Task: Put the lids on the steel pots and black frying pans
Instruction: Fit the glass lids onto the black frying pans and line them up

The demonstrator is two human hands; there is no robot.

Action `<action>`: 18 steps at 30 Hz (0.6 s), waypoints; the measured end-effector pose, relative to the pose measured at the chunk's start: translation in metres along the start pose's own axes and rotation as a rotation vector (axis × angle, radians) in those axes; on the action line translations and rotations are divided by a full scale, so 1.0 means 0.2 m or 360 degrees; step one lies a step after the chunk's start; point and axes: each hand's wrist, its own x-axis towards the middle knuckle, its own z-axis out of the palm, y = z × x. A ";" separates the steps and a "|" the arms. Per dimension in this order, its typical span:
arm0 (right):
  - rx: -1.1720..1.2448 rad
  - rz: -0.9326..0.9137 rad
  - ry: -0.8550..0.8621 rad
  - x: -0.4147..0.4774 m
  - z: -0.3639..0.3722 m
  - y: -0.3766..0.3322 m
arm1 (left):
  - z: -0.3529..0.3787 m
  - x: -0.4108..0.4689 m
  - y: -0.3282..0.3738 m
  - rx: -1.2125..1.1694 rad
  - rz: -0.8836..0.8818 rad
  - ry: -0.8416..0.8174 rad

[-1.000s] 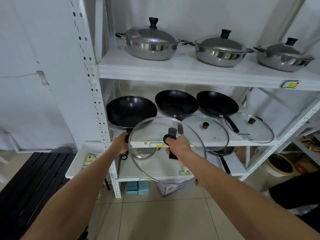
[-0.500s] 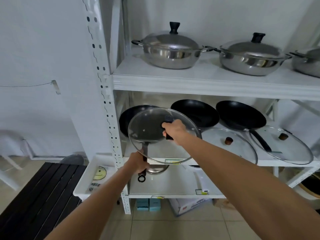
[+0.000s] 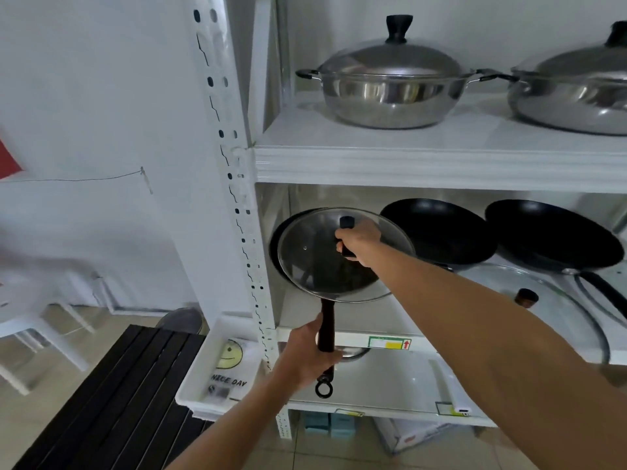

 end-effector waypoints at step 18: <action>-0.0181 -0.0077 0.0063 0.32 0.25 0.07 | -0.06 0.04 -0.05 -0.0086 -0.0059 -0.0039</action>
